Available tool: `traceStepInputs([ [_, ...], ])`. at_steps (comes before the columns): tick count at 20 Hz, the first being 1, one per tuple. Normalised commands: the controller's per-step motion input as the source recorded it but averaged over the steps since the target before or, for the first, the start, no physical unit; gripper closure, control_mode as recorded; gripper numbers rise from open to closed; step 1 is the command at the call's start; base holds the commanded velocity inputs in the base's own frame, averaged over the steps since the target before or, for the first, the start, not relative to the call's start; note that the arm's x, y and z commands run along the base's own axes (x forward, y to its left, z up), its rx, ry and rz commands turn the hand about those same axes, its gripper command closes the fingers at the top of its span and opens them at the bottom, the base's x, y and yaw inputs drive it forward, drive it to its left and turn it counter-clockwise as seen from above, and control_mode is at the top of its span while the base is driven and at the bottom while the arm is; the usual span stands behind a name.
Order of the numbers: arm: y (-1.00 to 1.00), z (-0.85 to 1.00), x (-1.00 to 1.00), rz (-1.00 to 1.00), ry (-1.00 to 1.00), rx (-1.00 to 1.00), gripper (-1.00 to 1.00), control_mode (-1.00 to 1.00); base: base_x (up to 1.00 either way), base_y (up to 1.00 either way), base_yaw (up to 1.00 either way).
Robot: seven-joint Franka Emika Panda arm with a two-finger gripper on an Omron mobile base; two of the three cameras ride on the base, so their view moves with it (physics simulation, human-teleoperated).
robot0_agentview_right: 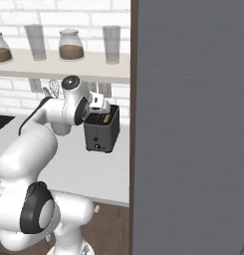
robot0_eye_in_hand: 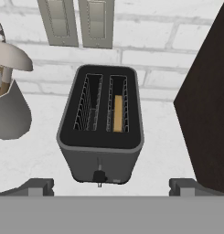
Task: Start the toaster. Once the lever pops up, take the bread to the plate on the dining counter.
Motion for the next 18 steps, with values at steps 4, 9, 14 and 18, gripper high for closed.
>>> traceStepInputs([
  [4,0.00,0.00,0.00,0.00,0.00,0.00,-1.00,-1.00,0.00,0.00,0.00],
  [9,0.00,0.00,0.00,0.00,0.00,0.00,-1.00,-1.00,0.00,0.00,0.00],
  [14,0.00,0.00,0.00,0.00,0.00,0.00,-1.00,-1.00,0.00,0.00,0.00],
  [18,0.00,0.00,0.00,0.00,0.00,0.00,-1.00,-1.00,0.00,0.00,0.00],
])
